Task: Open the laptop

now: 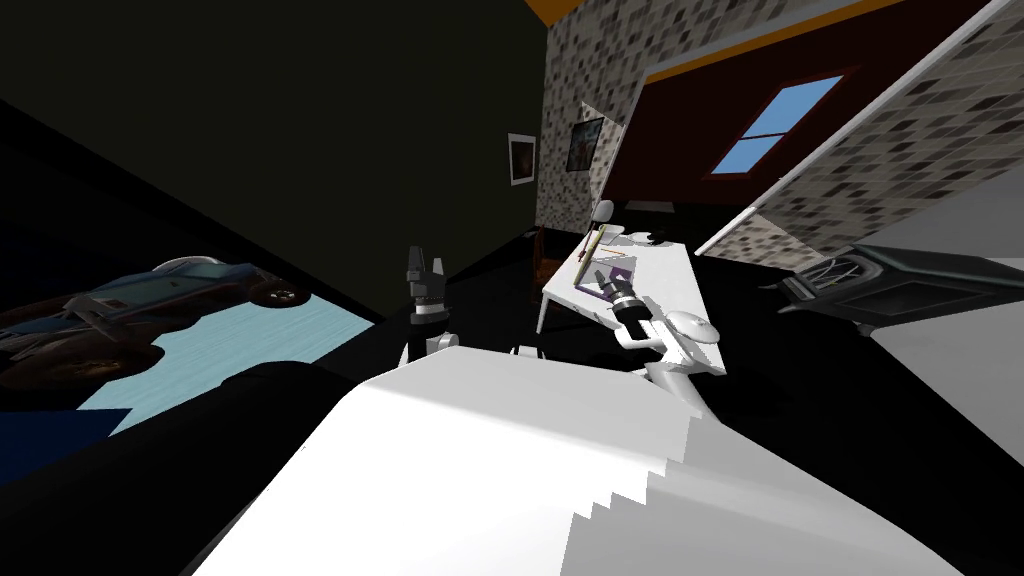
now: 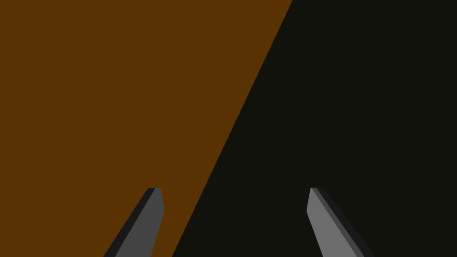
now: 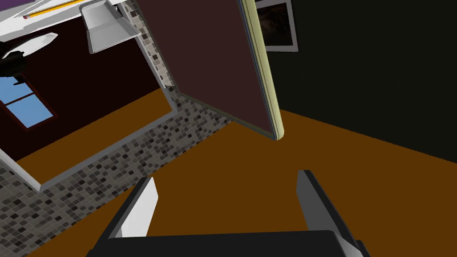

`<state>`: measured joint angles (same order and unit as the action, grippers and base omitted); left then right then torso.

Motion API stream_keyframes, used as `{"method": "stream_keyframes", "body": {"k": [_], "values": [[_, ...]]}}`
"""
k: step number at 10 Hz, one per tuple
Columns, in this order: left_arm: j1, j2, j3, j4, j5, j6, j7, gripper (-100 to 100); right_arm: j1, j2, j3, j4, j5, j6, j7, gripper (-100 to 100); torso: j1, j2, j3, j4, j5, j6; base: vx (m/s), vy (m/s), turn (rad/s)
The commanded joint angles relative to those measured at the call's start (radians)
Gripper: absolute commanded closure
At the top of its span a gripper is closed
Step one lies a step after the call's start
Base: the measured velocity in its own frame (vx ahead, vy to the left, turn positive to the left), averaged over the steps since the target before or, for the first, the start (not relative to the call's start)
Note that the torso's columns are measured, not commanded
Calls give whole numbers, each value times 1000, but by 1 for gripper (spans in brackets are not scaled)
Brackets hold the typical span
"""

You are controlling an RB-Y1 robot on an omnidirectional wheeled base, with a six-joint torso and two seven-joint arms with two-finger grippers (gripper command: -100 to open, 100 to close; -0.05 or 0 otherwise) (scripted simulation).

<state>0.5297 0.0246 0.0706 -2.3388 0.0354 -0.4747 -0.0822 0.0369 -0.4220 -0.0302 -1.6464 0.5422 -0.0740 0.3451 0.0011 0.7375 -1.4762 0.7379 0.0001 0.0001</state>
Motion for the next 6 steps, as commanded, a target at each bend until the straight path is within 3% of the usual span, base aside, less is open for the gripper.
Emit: {"method": "stream_keyframes", "body": {"k": [1,6], "values": [[0,0,0,0,0,0,0,0,-41,-31,-4,74,52,30,37,-100,-1,1,0,0,0,0,56,193,-62],[0,0,0,0,0,0,0,0,-172,-121,-17,264,205,110,144,-100,3,-1,-1,0,1,0,82,282,-95]]}}
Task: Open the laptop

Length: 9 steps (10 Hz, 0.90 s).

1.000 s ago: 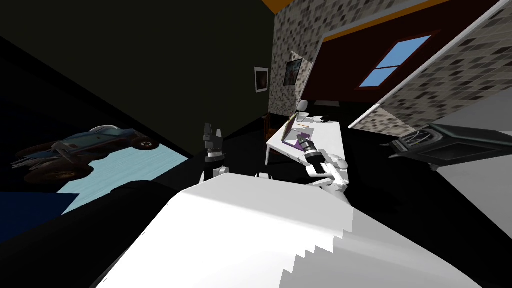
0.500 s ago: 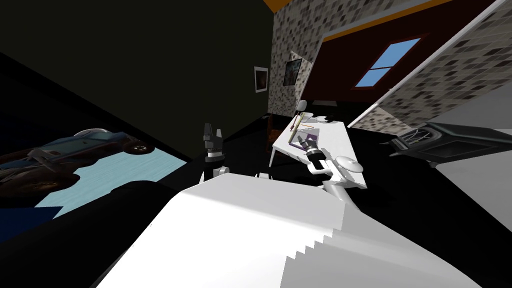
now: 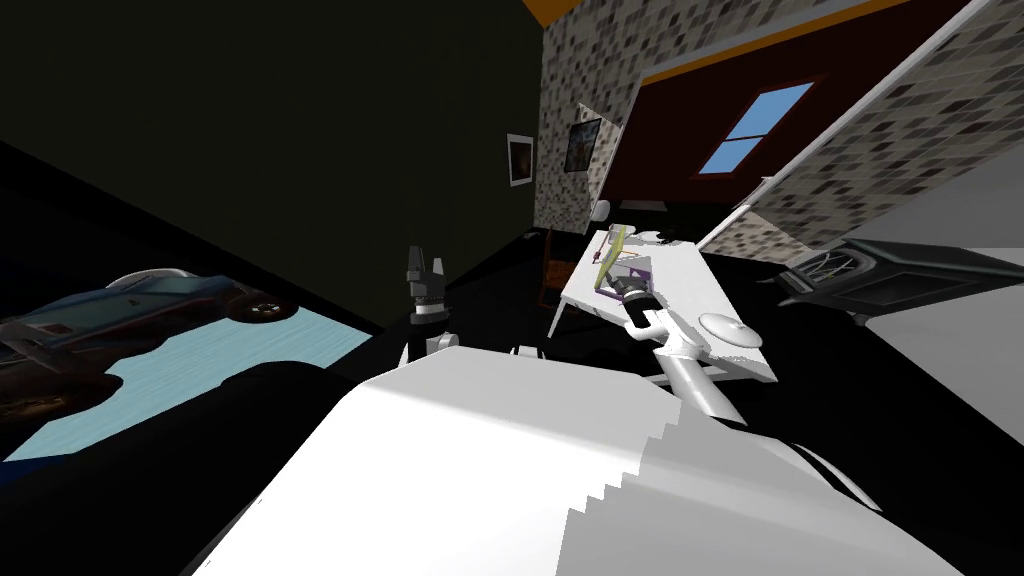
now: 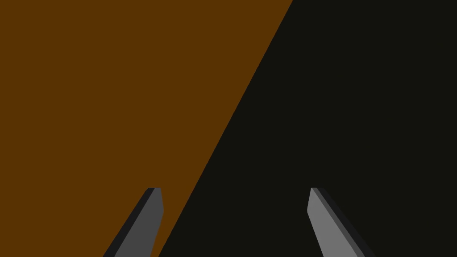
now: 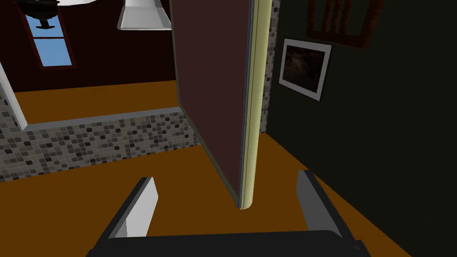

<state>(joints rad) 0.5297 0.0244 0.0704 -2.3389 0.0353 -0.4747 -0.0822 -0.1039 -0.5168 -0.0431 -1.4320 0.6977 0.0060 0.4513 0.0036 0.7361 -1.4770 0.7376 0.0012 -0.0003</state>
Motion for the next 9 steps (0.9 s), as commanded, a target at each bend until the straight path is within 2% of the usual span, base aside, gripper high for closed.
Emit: {"method": "stream_keyframes", "body": {"k": [1,3,5,6,9], "values": [[0,0,0,0,0,0,0,0,-31,-26,-4,60,52,30,38,-100,-5,-1,-1,-1,-1,0,78,177,-20],[0,0,0,0,0,0,0,0,-78,-66,-9,132,107,59,76,-100,-11,4,3,1,-4,1,45,141,-61],[0,0,0,0,0,0,0,0,-120,-107,-13,193,156,85,111,-100,-1,2,1,1,0,0,78,219,-77],[0,0,0,0,0,0,0,0,-120,-107,-13,196,156,85,111,-100,1,0,0,0,0,0,35,155,-26],[0,0,0,0,0,0,0,0,-171,-164,-19,272,217,117,153,-100,-5,3,2,1,-2,1,23,157,-57]]}}
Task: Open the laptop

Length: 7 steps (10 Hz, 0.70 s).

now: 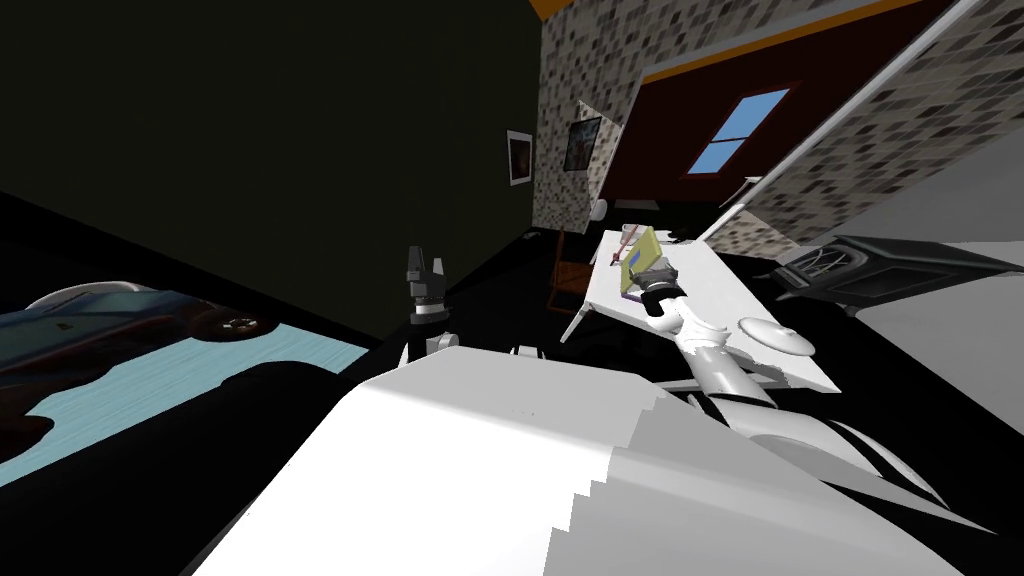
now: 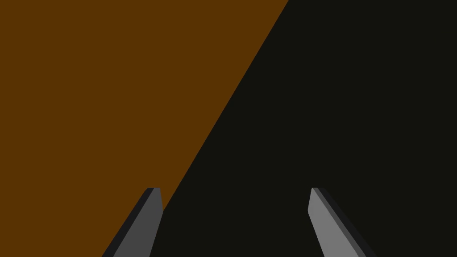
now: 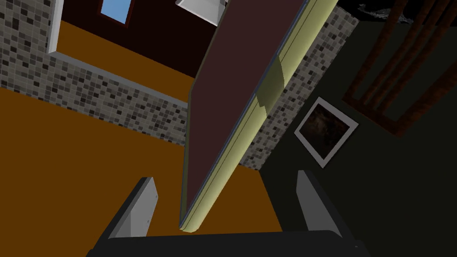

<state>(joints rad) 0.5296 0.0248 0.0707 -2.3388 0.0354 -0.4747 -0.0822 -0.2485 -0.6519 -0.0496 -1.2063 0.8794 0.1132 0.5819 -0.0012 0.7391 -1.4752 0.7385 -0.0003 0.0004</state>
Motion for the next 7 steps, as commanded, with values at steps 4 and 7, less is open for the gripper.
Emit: {"method": "stream_keyframes", "body": {"k": [4,7], "values": [[0,0,0,0,0,0,0,0,-75,-101,-17,116,93,39,63,-100,2,0,0,0,0,0,38,154,-41],[0,0,0,0,0,0,0,0,-79,-137,0,123,58,44,61,-100,-4,0,0,0,-1,0,28,28,20]]}}
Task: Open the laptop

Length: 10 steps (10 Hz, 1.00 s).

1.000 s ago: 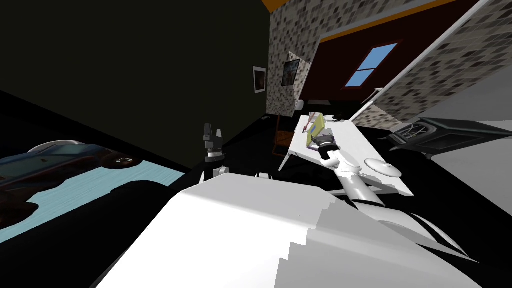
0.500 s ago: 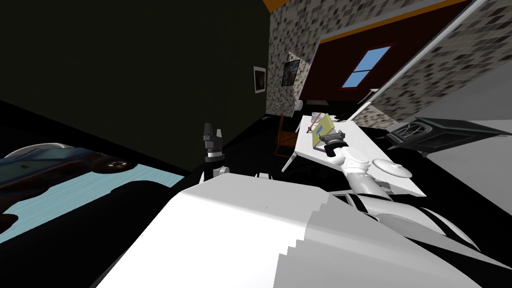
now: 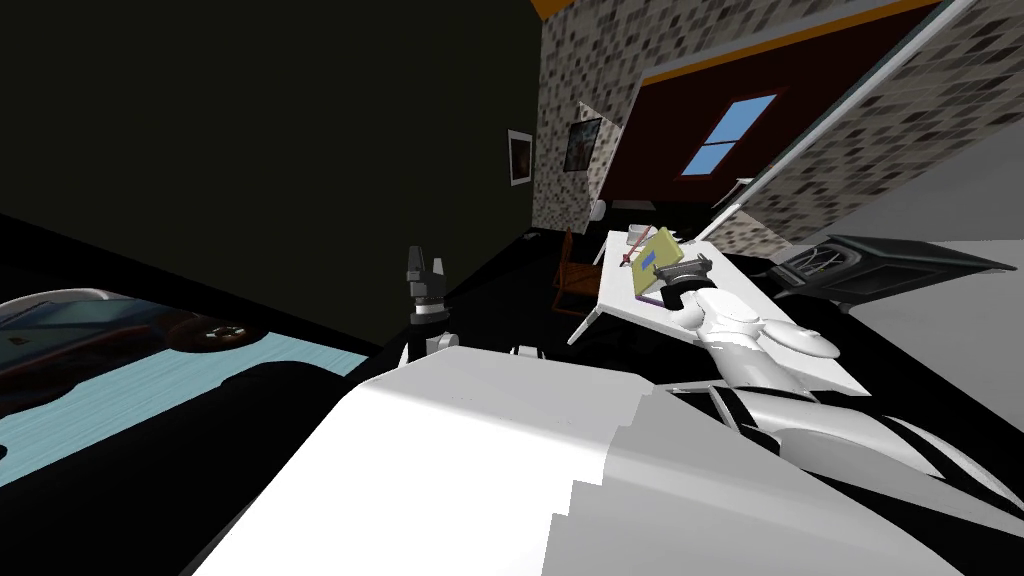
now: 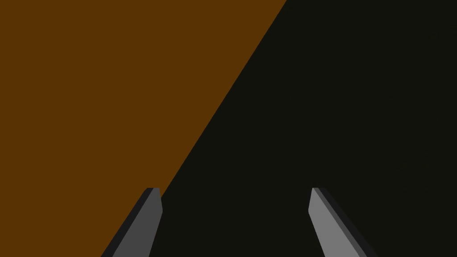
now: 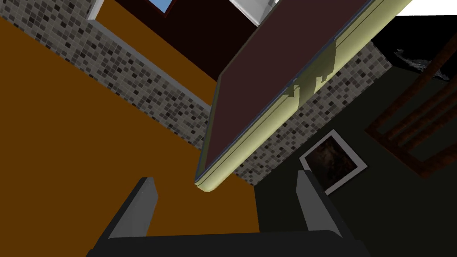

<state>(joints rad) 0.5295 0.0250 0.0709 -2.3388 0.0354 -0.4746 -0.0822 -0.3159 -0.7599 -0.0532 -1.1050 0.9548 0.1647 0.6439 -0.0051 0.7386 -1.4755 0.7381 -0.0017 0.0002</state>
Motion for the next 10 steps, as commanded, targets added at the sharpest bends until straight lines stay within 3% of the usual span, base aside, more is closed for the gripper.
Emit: {"method": "stream_keyframes", "body": {"k": [1,2,3,7,9,10], "values": [[0,0,0,0,0,0,0,0,-11,-23,15,11,-23,4,1,-100,2,-4,-2,-1,1,0,44,0,19],[0,0,0,0,0,0,0,0,-12,-26,17,12,-27,5,2,100,4,-2,-2,-1,1,0,7,-3,-9],[0,0,0,0,0,0,0,0,-22,5,-10,14,-63,-13,-36,100,5,0,0,-1,1,-1,-26,-139,-102],[0,0,0,0,0,0,0,0,-41,69,-63,18,-137,-49,-111,100,-4,-2,-1,-4,-4,8,-58,-142,-41],[0,0,0,0,0,0,0,0,-52,71,-68,13,-137,-59,-113,100,-6,-5,-3,-6,-6,7,-24,-84,-24],[0,0,0,0,0,0,0,0,-39,111,-99,12,-159,-96,-136,100,0,-7,-4,-6,-3,3,22,-73,-113]]}}
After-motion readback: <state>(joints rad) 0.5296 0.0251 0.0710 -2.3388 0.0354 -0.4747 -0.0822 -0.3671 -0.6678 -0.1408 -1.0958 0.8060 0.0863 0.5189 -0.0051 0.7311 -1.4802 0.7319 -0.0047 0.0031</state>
